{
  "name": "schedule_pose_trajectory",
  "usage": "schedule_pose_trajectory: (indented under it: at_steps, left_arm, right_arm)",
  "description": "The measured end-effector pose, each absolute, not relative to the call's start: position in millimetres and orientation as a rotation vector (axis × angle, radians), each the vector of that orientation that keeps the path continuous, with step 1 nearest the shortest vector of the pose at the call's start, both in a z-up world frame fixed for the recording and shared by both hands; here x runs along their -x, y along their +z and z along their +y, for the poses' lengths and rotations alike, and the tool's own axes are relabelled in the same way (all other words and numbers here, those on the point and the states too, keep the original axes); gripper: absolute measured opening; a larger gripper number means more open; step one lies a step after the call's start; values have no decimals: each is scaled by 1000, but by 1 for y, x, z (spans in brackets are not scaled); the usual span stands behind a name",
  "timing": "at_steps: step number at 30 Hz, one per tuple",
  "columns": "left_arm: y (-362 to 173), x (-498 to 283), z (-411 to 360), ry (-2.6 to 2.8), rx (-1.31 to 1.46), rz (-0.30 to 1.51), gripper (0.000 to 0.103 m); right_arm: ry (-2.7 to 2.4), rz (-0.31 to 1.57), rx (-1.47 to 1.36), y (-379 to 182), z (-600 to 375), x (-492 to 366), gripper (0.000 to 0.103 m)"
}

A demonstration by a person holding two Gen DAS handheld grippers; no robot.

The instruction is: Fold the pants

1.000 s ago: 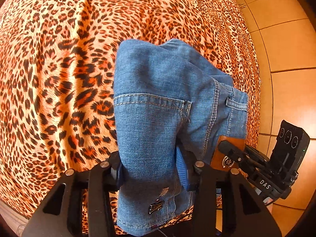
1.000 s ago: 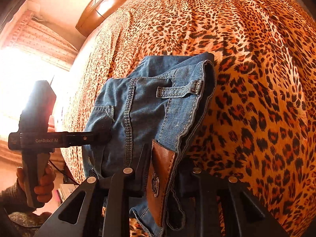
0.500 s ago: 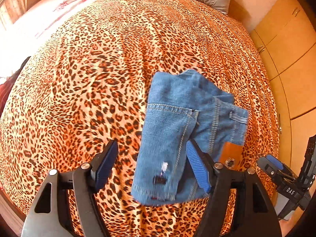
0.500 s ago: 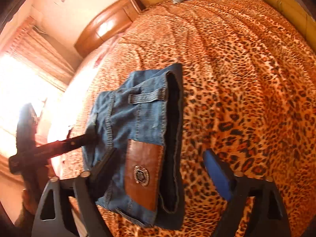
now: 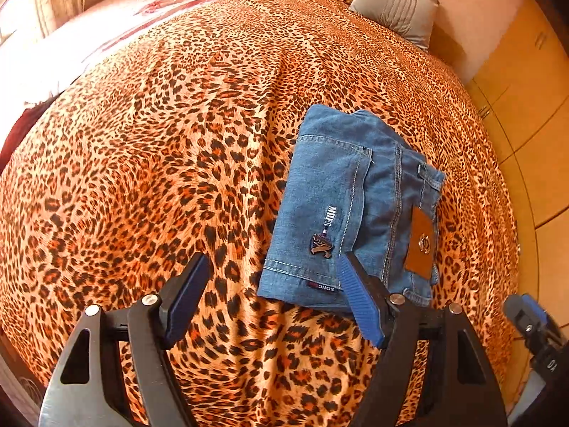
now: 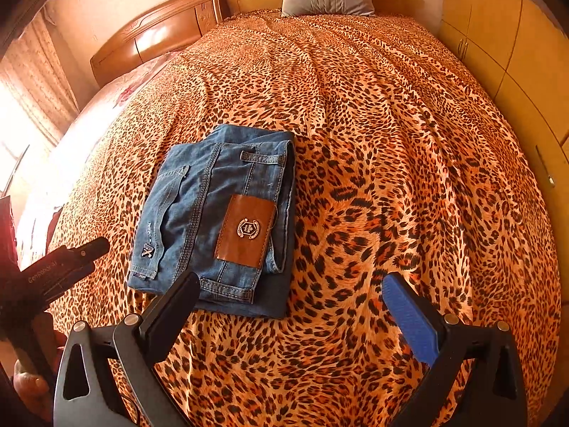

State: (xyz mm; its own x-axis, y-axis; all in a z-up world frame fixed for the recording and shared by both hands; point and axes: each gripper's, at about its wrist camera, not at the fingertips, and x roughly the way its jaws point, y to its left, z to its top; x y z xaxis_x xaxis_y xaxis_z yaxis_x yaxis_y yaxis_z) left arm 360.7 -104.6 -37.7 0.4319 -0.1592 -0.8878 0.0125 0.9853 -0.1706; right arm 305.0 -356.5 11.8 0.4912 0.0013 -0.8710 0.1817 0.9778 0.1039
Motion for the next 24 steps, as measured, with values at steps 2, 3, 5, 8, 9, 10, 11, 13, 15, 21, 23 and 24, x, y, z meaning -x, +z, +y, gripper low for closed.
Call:
schedule_pose_trajectory:
  at_steps: [2,3,5,8,9,10,11,13,15,21,23,24]
  left_arm:
    - [-26,-349,-109,-76,72,1053,75]
    - [-19,-343,-113,-53,34,1018,75]
    - [-3,-332,-118,11,-57,962,76]
    - [15,-316,-121,88,-159,924,87]
    - [19,-311,-123,95,-173,909,87]
    - [21,-308,-124,76,-166,908,87]
    - [23,-304,-123,37,-142,919,87]
    - [25,-301,-124,-43,-93,953,87]
    - [27,-295,-128,-71,-79,976,87]
    - [36,-269,-150,-97,-152,935,87]
    - [39,-262,-154,-106,-155,922,87]
    - [41,-259,-156,-104,-159,914,87]
  right_arm:
    - [-123,1038,-170,17,-354,-298,103]
    - [-131,1034,-160,20,-353,-294,103]
    - [-145,1027,-161,25,-352,-285,103]
    - [-180,1011,-156,33,-350,-268,103]
    - [-193,1002,-147,35,-348,-262,103]
    - [-196,994,-146,37,-347,-257,103]
    - [-198,989,-149,40,-347,-251,103]
    - [-202,977,-165,44,-347,-239,103]
    - [-211,959,-171,47,-348,-227,103]
    - [-238,902,-153,54,-348,-193,103]
    - [-249,895,-151,53,-348,-184,103]
    - [-255,894,-152,52,-349,-180,103]
